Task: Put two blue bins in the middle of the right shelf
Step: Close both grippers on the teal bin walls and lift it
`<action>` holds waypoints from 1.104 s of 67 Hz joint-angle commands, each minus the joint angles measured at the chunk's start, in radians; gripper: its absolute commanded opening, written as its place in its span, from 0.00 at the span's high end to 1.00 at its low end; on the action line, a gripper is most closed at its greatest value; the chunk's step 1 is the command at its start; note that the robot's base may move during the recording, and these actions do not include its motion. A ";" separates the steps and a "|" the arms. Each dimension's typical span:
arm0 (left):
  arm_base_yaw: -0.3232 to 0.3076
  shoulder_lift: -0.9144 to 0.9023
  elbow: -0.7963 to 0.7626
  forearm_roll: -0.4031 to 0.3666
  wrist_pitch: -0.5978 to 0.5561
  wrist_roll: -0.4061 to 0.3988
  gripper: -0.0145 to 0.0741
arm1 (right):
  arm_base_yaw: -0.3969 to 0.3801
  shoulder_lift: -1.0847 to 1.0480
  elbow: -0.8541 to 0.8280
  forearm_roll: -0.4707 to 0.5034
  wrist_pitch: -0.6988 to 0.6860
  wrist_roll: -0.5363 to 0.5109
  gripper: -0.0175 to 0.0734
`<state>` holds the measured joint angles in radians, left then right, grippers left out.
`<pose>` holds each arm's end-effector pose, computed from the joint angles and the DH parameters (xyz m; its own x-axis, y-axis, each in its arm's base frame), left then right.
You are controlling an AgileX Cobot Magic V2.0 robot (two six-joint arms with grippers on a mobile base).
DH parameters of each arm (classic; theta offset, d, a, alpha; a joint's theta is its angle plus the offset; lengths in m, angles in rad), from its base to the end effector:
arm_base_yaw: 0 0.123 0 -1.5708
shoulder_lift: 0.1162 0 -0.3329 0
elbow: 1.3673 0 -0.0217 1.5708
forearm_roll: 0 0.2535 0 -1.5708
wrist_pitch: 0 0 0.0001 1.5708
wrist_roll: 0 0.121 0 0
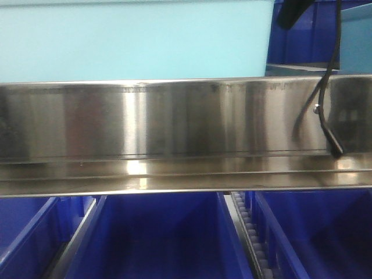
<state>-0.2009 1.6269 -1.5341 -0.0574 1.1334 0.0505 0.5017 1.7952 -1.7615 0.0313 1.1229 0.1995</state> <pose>0.3527 -0.0783 0.3615 -0.8836 0.2066 -0.4203 0.2438 0.9691 -0.0362 0.3677 0.2056 0.3659 -0.8555 -0.2282 -0.4648 -0.3189 0.9394 0.1259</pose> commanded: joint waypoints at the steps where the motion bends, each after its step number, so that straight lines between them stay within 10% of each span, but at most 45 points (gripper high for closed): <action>1: -0.006 0.014 -0.009 -0.012 -0.001 0.000 0.26 | 0.001 0.015 -0.006 0.000 -0.026 0.001 0.24; 9: -0.006 0.025 -0.009 -0.012 -0.001 0.000 0.37 | 0.001 0.026 -0.006 0.000 -0.026 0.001 0.42; 25: -0.006 0.025 -0.009 -0.012 -0.003 0.000 0.97 | 0.001 0.028 -0.006 0.000 -0.026 0.001 0.99; 74: -0.062 -0.180 -0.057 -0.058 -0.022 -0.012 0.96 | 0.001 -0.090 -0.137 -0.118 0.085 -0.001 0.97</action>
<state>-0.2478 1.5002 -1.5521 -0.1011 1.1336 0.0298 0.5109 1.7376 -1.8408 0.0081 1.1656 0.2226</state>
